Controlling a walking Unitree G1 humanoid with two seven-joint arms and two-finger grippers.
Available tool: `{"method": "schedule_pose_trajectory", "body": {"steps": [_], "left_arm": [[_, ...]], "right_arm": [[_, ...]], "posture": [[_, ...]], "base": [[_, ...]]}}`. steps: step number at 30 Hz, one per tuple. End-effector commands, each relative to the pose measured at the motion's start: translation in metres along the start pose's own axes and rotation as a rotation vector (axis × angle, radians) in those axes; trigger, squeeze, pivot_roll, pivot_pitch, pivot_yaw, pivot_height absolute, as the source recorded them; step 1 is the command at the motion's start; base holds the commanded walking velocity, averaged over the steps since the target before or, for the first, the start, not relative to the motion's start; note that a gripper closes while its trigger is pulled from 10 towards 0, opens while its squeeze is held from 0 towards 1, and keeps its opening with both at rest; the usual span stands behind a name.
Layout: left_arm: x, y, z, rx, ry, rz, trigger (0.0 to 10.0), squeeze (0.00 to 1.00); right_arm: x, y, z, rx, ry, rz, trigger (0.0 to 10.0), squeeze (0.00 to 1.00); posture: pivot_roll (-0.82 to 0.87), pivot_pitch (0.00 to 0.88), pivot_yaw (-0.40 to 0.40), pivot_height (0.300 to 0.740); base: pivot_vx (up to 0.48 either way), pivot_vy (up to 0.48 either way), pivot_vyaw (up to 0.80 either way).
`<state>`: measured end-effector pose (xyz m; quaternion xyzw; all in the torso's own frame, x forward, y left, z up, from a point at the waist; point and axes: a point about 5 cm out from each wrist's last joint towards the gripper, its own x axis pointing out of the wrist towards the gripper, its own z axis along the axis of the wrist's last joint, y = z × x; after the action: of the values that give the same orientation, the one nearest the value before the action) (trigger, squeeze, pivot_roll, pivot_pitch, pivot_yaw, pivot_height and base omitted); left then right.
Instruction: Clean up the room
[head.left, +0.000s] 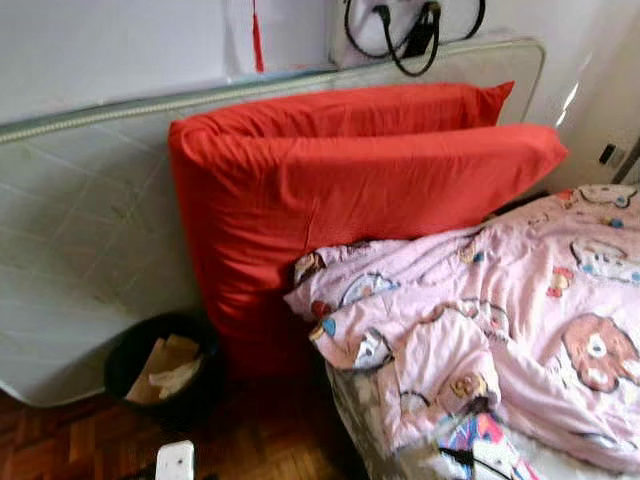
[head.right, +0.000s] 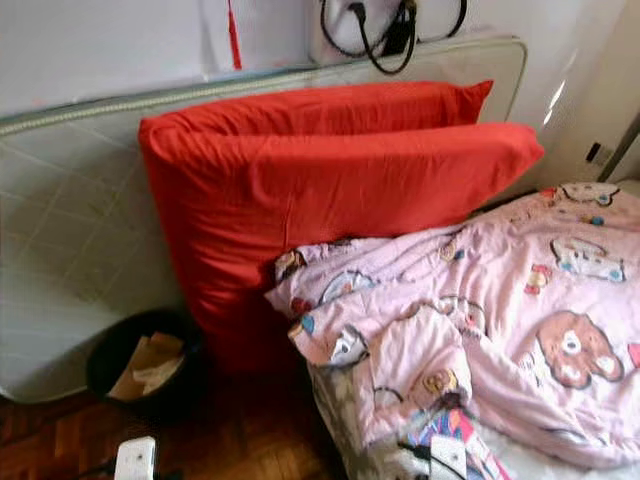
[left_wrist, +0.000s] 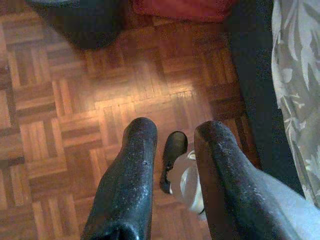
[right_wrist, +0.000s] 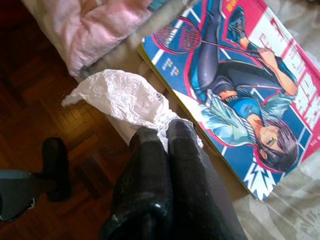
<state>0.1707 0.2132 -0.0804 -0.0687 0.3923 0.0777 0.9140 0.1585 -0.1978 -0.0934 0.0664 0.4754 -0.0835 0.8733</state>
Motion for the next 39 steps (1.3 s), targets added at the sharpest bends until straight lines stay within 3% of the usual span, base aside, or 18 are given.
{"method": "schedule_pose_trajectory", "body": {"steps": [1,10,16,39], "left_arm": [[-0.0013,0.0035,-0.0032,-0.006,0.012,0.013,10.0,0.00],[-0.0022,0.0040,-0.0078,-0.024,0.036,0.018,10.0,0.00],[-0.0028,0.0055,-0.0088,-0.022,0.040,0.018,10.0,0.00],[-0.0023,0.0056,-0.0068,-0.036,0.030,0.015,10.0,0.00]], "right_arm": [[0.0003,0.0012,0.0007,0.012,0.000,-0.001,10.0,0.00],[0.0004,0.0019,0.0006,0.009,0.004,0.004,10.0,0.00],[0.0004,0.0025,0.0004,0.004,0.007,0.009,10.0,0.00],[0.0004,0.0035,0.0002,-0.012,0.009,0.022,10.0,0.00]], "posture": [[0.12,0.000,0.007,0.740],[0.12,0.000,0.004,0.740],[0.12,0.000,0.008,0.740],[0.13,0.000,0.013,0.740]], "base": [[0.000,0.000,0.00],[0.000,0.189,0.00],[0.000,-0.127,0.00],[0.000,0.207,0.00]]}}
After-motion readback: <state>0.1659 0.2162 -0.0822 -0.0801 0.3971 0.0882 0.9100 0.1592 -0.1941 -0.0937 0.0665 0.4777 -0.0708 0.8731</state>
